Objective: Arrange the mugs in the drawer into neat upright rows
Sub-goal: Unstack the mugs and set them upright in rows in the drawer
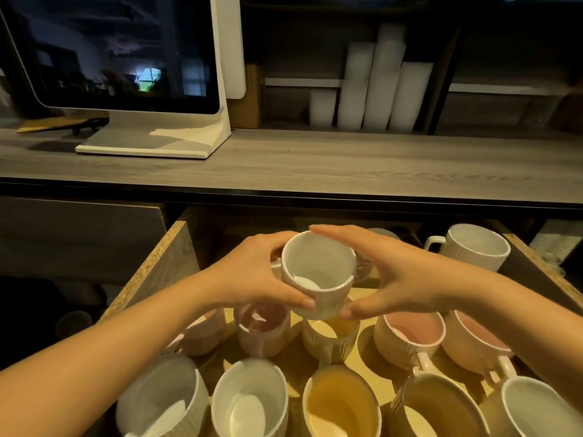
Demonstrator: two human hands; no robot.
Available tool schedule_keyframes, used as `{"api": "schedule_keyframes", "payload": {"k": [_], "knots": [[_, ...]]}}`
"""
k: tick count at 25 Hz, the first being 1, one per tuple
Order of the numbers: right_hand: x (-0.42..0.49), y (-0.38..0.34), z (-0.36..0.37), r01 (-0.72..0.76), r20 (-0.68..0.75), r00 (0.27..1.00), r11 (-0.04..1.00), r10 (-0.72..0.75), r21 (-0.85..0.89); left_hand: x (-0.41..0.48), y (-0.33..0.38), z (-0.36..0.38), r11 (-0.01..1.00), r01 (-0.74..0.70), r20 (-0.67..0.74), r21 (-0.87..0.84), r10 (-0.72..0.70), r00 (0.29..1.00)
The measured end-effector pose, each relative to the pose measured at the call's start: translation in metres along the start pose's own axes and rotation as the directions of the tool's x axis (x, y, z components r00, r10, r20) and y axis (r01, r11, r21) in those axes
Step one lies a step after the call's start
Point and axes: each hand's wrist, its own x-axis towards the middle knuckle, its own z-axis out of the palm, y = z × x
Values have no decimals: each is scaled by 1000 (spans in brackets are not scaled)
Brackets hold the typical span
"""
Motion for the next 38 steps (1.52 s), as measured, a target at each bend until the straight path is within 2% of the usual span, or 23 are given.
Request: {"api": "schedule_keyframes", "payload": {"k": [2,7,11,13,16,21,25,29,38], "knots": [[7,-3,5,10,-45,999,991,-16,-131,-1,2,2,999,22,5,-49,-21,1000],[17,-3,4,-55,-64,997,976,43,-211,-2,6,12,987,93,-78,-128,-104,992],[24,12,1,-122,-205,974,985,95,-124,2,6,18,988,65,-211,-139,-94,973],[30,22,-1,-215,-295,937,975,188,-60,4,1,19,996,87,-250,-35,-93,964],[37,37,5,-333,-383,880,940,282,-73,0,-13,20,968,190,-204,165,-155,967],[56,49,22,-415,-492,823,891,282,-183,-3,-28,17,893,270,-130,360,-239,962],[82,52,35,-504,-487,818,790,306,-349,-6,-34,17,836,291,-67,464,-294,953],[105,54,42,-575,-436,801,730,410,-370,-7,-35,19,810,294,-17,508,-332,943],[127,73,62,-620,-372,785,639,496,-455,-8,-35,20,793,283,26,540,-351,936]]}}
